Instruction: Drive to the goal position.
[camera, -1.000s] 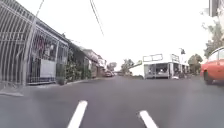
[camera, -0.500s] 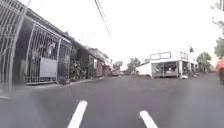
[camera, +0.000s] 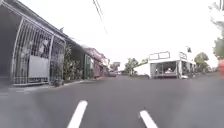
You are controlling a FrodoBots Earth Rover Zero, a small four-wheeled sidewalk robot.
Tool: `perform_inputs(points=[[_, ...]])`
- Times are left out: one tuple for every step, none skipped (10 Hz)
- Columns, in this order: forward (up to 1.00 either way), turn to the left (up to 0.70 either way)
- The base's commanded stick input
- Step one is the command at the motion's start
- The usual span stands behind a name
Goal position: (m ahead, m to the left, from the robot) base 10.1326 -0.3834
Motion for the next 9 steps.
perform_inputs(points=[[1.0,0.0],[1.0,0.0],[1.0,0.0],[1.0,-0.4],[1.0,-0.39],[1.0,-0.35],[1.0,-0.21],[1.0,0.0],[1.0,0.0]])
